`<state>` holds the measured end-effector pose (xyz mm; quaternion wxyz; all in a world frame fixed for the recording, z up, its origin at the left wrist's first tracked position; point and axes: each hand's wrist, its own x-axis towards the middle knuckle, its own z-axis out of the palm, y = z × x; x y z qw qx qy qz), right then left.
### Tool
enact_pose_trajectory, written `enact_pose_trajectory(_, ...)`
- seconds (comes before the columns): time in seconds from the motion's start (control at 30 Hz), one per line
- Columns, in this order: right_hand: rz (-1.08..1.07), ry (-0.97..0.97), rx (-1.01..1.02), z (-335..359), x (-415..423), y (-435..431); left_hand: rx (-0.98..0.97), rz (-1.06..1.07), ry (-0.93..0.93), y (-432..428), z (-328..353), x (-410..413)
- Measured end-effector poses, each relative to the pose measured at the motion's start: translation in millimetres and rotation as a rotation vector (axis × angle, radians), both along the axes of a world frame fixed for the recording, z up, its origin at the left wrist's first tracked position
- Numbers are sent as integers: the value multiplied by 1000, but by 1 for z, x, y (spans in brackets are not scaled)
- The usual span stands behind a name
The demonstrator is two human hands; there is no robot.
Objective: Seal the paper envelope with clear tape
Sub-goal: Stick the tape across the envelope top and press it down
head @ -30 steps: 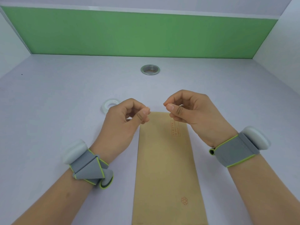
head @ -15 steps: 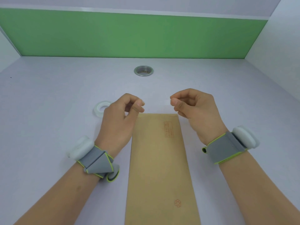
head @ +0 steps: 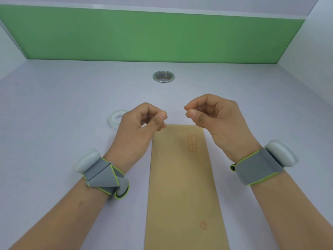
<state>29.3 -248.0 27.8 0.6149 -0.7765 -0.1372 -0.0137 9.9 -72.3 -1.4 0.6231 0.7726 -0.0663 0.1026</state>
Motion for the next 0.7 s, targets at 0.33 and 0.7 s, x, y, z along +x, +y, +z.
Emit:
enact_pose_trajectory(0.33, -289, 45, -297, -24, 6, 4, 462, 194, 11, -16, -6, 7)
enact_pose_trajectory(0.7, -248, 33, -534, -22, 11, 8, 664, 198, -31, -17, -13, 13)
